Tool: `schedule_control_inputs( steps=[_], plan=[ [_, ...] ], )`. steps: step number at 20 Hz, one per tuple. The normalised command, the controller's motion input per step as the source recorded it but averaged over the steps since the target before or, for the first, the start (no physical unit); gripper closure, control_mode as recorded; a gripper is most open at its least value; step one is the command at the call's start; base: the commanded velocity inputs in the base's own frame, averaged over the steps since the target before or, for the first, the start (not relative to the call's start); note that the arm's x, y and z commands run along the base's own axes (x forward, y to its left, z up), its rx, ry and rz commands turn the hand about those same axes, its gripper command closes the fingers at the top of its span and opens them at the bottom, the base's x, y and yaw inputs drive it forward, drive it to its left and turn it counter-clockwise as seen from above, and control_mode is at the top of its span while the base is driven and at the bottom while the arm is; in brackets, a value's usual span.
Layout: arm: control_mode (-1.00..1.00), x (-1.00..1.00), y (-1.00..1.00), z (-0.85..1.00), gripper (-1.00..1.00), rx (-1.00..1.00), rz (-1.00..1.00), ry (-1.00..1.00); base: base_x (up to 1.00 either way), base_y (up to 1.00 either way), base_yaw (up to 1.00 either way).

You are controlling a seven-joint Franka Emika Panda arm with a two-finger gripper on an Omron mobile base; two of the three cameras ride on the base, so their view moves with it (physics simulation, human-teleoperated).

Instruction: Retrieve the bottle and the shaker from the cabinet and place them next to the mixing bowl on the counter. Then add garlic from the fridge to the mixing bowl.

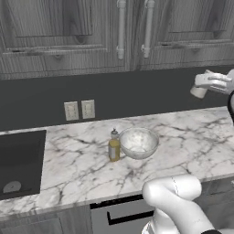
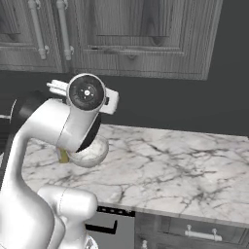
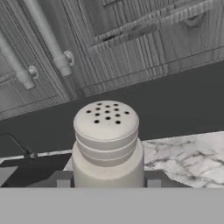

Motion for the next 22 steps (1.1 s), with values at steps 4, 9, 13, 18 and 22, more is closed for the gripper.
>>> schedule_control_inputs(
  steps=[4,9,13,18,22],
  plan=[
    [-1.00,0.00,0.00,-0.49,1.00,-0.07,0.44,-0.29,0.00,0.00,0.00],
    [-1.00,0.08,-0.03,-0.33,1.00,-0.13,0.44,-0.25,0.00,0.00,0.00],
    [-1.00,0.21,-0.19,-0.04,1.00,-0.14,0.39,-0.10,0.00,0.00,0.00],
    [-1.00,0.04,0.00,0.05,1.00,-0.12,0.24,0.00,0.00,0.00,0.00],
    [-1.00,0.12,0.00,0.04,1.00,-0.13,0.06,0.00,0.00,0.00,0.00]
  ],
)
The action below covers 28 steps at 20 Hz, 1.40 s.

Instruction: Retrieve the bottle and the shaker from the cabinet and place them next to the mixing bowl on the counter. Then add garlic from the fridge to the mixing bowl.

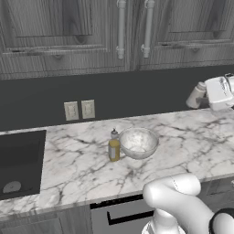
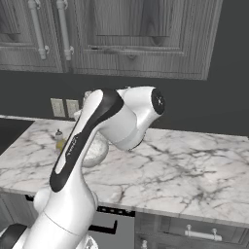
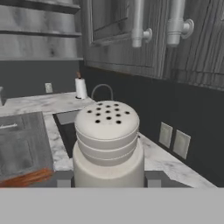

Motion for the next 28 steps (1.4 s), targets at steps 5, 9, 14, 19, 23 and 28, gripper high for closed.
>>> schedule_control_inputs(
  steps=[5,9,14,19,23,28],
  plan=[
    [-1.00,0.07,0.00,-0.25,1.00,-0.10,-0.05,0.00,0.00,0.00,0.00],
    [-1.00,0.15,0.00,-0.64,1.00,-0.12,-0.08,0.00,0.00,0.00,0.00],
    [-1.00,0.35,0.00,-0.86,1.00,-0.09,0.00,-0.03,0.00,0.00,0.00],
    [-1.00,0.46,0.00,-0.97,1.00,-0.10,0.00,-0.01,0.00,0.00,0.00],
    [-1.00,0.60,0.00,-0.57,1.00,-0.08,0.00,-0.03,0.00,0.00,0.00],
    [-1.00,0.48,0.00,-0.03,1.00,-0.04,0.03,0.00,0.00,0.00,0.00]
  ],
)
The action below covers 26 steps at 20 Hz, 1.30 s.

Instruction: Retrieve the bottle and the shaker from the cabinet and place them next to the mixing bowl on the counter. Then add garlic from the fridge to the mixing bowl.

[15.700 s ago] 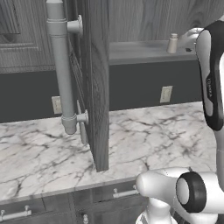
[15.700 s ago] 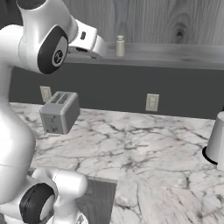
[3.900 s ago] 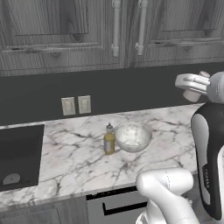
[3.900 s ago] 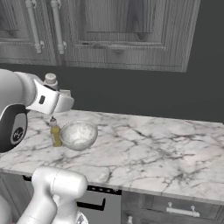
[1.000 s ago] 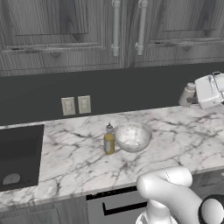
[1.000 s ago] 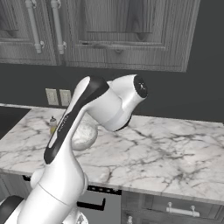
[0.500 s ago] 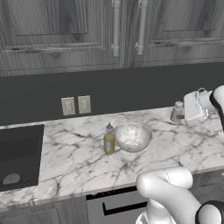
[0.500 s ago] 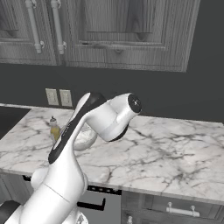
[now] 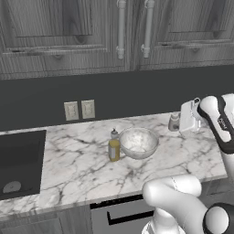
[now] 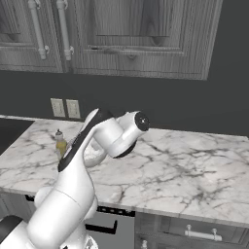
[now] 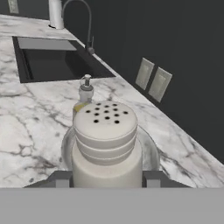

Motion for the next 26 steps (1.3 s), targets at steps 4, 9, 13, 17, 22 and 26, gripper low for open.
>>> schedule_control_inputs(
  steps=[4,9,13,17,22,26],
  plan=[
    [-1.00,0.37,-0.05,0.00,1.00,-0.01,0.03,0.01,0.00,0.00,0.00],
    [-1.00,0.02,-0.05,-0.19,1.00,-0.01,0.02,0.00,0.00,0.00,0.00],
    [-1.00,0.05,0.00,-0.46,1.00,-0.03,0.08,0.00,0.00,0.00,0.00],
    [-1.00,0.17,-0.04,-0.51,1.00,-0.02,0.08,0.00,0.00,0.00,0.00],
    [-1.00,0.30,-0.19,-0.40,1.00,0.00,0.06,0.00,0.00,0.00,0.00],
    [-1.00,0.30,-0.20,-0.26,1.00,0.01,0.01,0.01,0.00,0.00,0.00]
  ],
)
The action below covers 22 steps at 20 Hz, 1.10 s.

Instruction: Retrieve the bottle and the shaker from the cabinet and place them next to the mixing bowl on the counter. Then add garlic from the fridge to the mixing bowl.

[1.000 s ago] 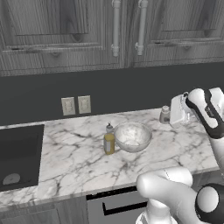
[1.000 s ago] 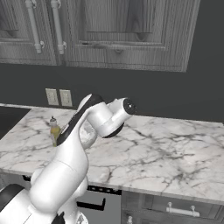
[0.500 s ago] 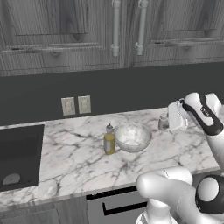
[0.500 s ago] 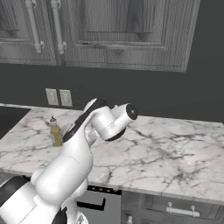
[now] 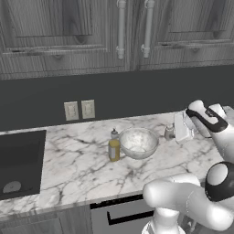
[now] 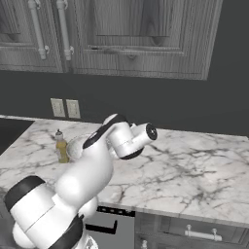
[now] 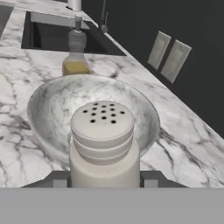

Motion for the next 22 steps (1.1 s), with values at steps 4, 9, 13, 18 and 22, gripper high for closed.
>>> schedule_control_inputs(
  steps=[4,9,13,18,22],
  plan=[
    [-1.00,0.28,-0.15,-0.22,1.00,0.07,0.00,0.05,0.00,0.00,0.00],
    [-1.00,0.13,-0.01,-0.20,1.00,0.05,0.00,0.05,0.00,0.00,0.00],
    [-1.00,0.04,0.00,-0.34,1.00,0.00,0.00,0.05,0.00,0.00,0.00],
    [-1.00,0.19,0.00,-0.49,1.00,0.00,0.00,0.04,0.00,0.00,0.00],
    [-1.00,0.14,0.01,-0.49,1.00,0.00,0.00,0.01,0.00,0.00,0.00]
  ],
)
